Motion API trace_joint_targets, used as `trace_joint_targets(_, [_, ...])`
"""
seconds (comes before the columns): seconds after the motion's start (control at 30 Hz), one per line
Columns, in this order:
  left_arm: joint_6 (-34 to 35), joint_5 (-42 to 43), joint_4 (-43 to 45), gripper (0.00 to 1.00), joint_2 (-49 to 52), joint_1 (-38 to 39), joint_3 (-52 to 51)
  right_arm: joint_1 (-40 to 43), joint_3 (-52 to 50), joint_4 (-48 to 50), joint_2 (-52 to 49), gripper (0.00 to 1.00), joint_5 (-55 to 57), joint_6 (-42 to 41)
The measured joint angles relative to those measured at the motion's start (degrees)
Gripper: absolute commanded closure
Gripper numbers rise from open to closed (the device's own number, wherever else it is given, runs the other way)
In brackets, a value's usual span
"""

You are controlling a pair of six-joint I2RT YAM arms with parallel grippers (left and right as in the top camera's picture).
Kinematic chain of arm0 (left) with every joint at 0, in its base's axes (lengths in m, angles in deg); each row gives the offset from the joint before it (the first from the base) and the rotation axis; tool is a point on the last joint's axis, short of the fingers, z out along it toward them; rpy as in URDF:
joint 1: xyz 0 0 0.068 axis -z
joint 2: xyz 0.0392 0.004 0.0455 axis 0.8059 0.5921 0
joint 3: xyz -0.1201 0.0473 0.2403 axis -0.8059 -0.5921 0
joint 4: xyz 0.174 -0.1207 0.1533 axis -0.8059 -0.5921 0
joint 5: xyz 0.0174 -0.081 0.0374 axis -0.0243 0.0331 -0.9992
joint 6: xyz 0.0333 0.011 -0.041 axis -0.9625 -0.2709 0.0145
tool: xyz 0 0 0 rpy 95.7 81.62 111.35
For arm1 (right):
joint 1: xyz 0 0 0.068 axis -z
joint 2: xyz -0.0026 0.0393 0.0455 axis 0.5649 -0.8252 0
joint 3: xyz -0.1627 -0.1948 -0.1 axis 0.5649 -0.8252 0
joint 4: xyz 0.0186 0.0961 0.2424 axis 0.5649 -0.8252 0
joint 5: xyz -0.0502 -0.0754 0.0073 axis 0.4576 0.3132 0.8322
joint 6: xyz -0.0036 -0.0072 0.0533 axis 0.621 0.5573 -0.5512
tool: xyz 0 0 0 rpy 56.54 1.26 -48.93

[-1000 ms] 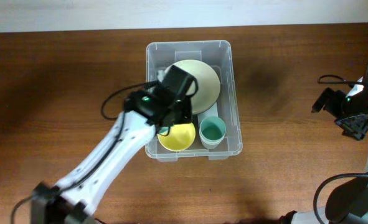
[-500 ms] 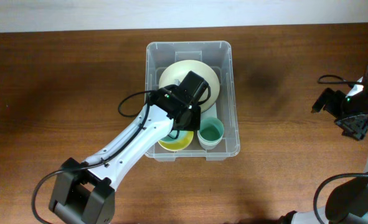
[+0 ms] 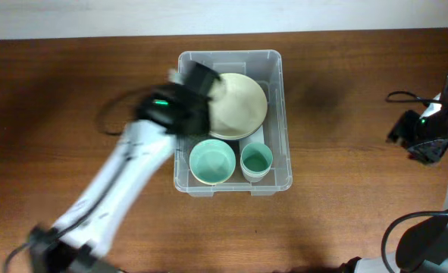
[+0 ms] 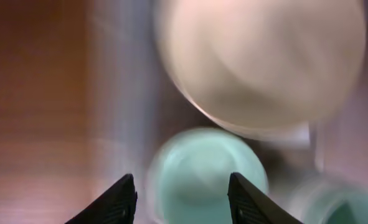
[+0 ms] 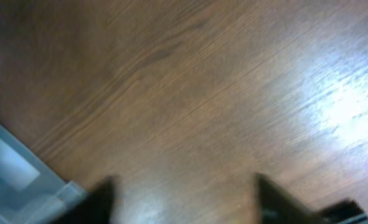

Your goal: Pack container

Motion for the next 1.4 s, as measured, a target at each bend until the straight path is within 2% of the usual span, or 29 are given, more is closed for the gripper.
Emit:
trace_joint_targets(0.07, [-0.09,-0.79,-0.31,0.51,-3.41,-5.42,0.92,-1.38,0.0,0.04,0.0,0.96,0.02,0.0])
trace_joint_targets(0.1, [-0.17,-1.16,-0.5,0.55,-5.49,-9.81,1.42,-3.15,0.0,0.5,0.0,0.96,0.02,0.22])
trace_joint_targets(0.23, [-0.48,1.25,-0.87,0.68,-6.73,-18.05,1.7,-9.73,0.0,3.34,0.0,0.96,0.04,1.33])
trace_joint_targets(0.3, [-0.55,3.02,-0.9,0.76,-5.62,-20.46,1.64,-13.86,-0.02,5.6,0.0,0.96,0.02,1.64])
trace_joint_targets(0.47, [-0.85,5.88,-1.01,0.83,1.09,-22.34,1.49,-25.07,-0.02,10.95,-0.04,0.96,-0.02,1.97])
trace_joint_targets(0.6, [-1.01,7.06,-1.09,0.84,7.85,-22.27,1.16,-30.77,0.0,13.07,-2.62,0.96,-0.17,1.97])
trace_joint_targets(0.77, [-1.14,8.39,-1.11,0.84,13.62,-22.27,1.05,-34.03,-0.02,16.74,-8.61,0.96,-0.2,1.97])
trace_joint_targets(0.83, [-2.32,12.07,-1.09,0.84,15.78,-22.27,0.9,-34.82,-0.04,18.29,-10.82,0.96,-0.22,1.97])
trace_joint_targets(1.2, [-7.69,28.48,-2.43,0.83,17.53,-21.73,0.87,-34.71,-0.04,21.46,-12.04,0.96,-11.89,10.99])
trace_joint_targets(1.4, [-8.55,29.31,-3.45,0.83,17.53,-21.92,0.87,-34.62,-0.04,21.46,-12.04,0.96,-14.25,14.01])
